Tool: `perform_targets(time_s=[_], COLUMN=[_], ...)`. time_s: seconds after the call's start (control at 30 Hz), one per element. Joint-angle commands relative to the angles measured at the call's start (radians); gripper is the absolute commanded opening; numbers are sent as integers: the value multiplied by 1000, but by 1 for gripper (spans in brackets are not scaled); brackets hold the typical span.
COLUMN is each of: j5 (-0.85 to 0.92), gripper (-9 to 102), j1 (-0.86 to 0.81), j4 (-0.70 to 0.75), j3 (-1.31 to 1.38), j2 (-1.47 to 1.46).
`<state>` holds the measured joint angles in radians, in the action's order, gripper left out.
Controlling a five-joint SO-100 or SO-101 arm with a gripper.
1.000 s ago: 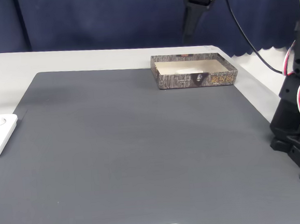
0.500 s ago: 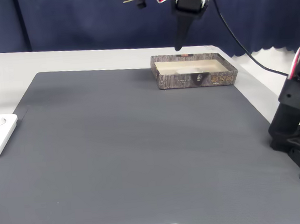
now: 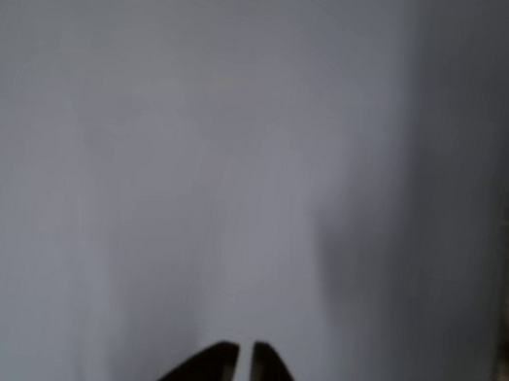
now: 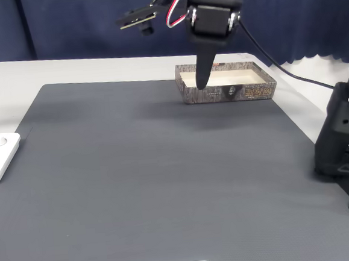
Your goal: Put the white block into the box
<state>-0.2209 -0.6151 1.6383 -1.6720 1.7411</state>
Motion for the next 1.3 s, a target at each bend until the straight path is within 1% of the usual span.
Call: perform_targets(time_s=[0.0,0.33,0.67,0.87,1.07,1.27], j5=[64,169,206,227,232,244], gripper=[-2,-2,-2,-2,-2,-2], j1=[83,268,408,492,554,600], j4=[0,-12,-100,-169,-281,-261], j3=[-29,-258,-472,-647,-854,-1020], j2=[92,196,385,575,825,1077])
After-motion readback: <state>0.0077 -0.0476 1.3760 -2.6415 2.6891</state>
